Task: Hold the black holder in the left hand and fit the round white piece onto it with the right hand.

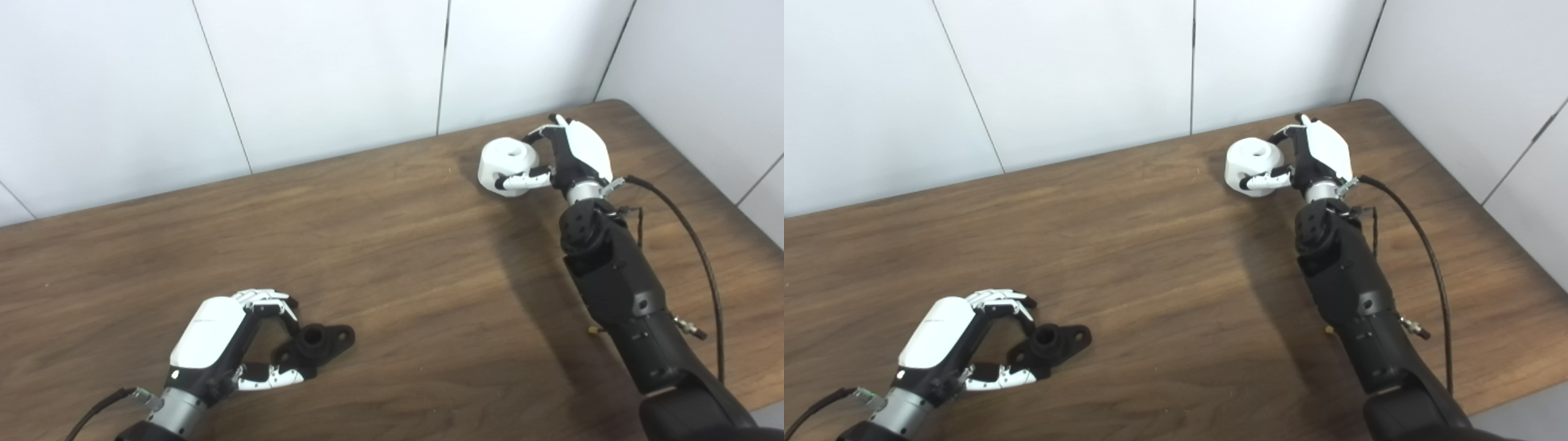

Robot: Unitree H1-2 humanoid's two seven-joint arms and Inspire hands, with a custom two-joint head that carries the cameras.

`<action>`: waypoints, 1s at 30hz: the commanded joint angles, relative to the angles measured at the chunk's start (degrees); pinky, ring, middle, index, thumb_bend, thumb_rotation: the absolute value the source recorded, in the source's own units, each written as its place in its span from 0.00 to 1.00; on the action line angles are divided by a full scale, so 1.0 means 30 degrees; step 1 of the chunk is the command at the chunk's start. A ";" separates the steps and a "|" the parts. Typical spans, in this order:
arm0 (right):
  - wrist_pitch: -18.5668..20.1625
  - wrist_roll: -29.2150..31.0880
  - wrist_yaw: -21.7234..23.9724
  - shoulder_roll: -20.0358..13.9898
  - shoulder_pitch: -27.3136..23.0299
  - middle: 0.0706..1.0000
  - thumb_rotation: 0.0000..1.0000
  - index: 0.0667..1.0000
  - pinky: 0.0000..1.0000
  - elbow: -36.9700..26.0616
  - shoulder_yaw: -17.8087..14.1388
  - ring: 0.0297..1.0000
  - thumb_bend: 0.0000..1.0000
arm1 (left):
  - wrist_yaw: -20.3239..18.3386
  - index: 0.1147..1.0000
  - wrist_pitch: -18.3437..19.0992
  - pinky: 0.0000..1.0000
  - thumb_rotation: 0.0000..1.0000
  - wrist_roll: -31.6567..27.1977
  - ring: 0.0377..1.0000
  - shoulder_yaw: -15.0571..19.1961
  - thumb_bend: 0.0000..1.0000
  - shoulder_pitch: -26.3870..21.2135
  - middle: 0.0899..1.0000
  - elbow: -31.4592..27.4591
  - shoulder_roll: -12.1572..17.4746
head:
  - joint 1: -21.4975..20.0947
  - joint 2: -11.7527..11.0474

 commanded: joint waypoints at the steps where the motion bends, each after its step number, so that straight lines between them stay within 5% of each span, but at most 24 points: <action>1: -0.1004 0.0212 -0.0798 -0.0635 -0.0634 0.91 0.15 0.46 1.00 -0.0303 -0.0183 1.00 0.57 | -0.0390 0.42 0.0322 0.81 0.05 0.0215 0.77 -0.0007 0.52 0.0004 0.71 0.0346 0.0356 | -0.0042 0.0056; 16: -0.1996 0.1049 -0.1882 -0.0682 -0.0464 0.84 0.13 0.45 1.00 -0.0109 -0.0195 0.99 0.52 | -0.0122 0.42 0.0160 0.81 0.05 0.0362 0.77 -0.0061 0.52 -0.0037 0.70 0.0568 0.0287 | 0.0170 0.0058; 25: -0.1925 0.1527 -0.0754 -0.0458 0.0313 0.82 0.14 0.45 1.00 -0.3628 0.0363 0.95 0.53 | -0.0533 0.42 0.0533 0.82 0.05 0.0451 0.77 -0.0177 0.52 0.0020 0.71 0.0286 0.0256 | 0.0798 0.0216; 30: -0.1150 0.0947 0.0577 -0.0577 0.0630 0.81 0.15 0.44 0.92 -0.6032 0.1241 0.91 0.53 | -0.0563 0.42 0.0620 0.83 0.05 0.0509 0.78 -0.0227 0.52 0.0067 0.71 0.0276 0.0159 | 0.1290 0.0341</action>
